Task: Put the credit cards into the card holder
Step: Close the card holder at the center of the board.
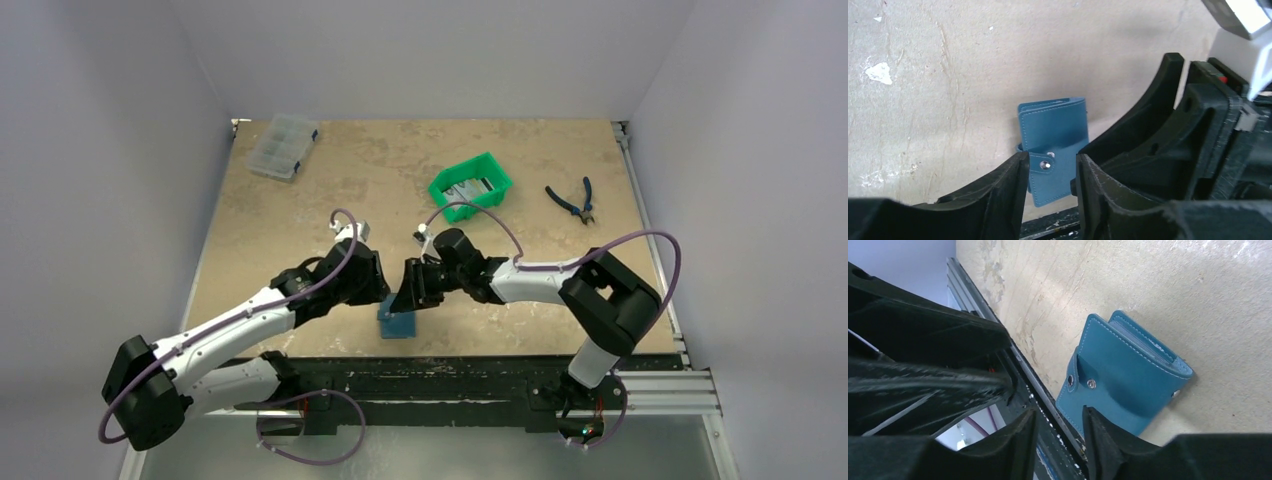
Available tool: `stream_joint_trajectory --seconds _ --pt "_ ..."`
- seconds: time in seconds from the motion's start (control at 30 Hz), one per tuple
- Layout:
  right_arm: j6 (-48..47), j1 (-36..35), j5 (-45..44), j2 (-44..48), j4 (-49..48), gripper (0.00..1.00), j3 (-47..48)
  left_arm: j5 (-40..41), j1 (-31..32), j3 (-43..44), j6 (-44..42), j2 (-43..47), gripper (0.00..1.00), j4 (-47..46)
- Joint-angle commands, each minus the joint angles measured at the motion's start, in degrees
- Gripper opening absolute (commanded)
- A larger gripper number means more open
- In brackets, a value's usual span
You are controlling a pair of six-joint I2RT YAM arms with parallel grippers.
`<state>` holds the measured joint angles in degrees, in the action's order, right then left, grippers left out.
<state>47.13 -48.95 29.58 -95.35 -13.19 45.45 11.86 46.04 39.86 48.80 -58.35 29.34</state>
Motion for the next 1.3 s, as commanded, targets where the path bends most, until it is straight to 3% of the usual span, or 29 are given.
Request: stream_joint_trajectory --seconds 0.0,0.27,0.5,0.93,1.17,1.27 --pt "5.42 -0.36 0.86 -2.21 -5.55 0.38 1.58 -6.03 -3.13 -1.31 -1.84 -3.51 0.37 -6.92" --pt "6.55 -0.95 -0.21 -5.23 -5.57 0.34 3.08 -13.07 -4.01 -2.12 -3.76 -13.98 0.17 -16.52" --pt "6.57 -1.36 0.17 -6.05 -5.57 0.30 3.84 -12.44 -4.19 -3.56 -4.67 -15.82 0.09 -17.74" --pt "9.48 -2.46 0.56 -7.58 -9.82 0.34 3.86 -12.03 -4.29 -7.30 -3.75 -15.00 0.02 -18.88" --pt "12.82 -2.47 0.24 -7.82 -14.13 0.31 2.66 -12.03 -4.30 -8.18 -3.50 -14.79 0.01 -19.19" --pt "14.80 -2.47 -0.06 -7.77 -16.56 0.26 1.97 -12.03 -4.32 -8.48 -3.45 -14.54 0.01 -19.32"
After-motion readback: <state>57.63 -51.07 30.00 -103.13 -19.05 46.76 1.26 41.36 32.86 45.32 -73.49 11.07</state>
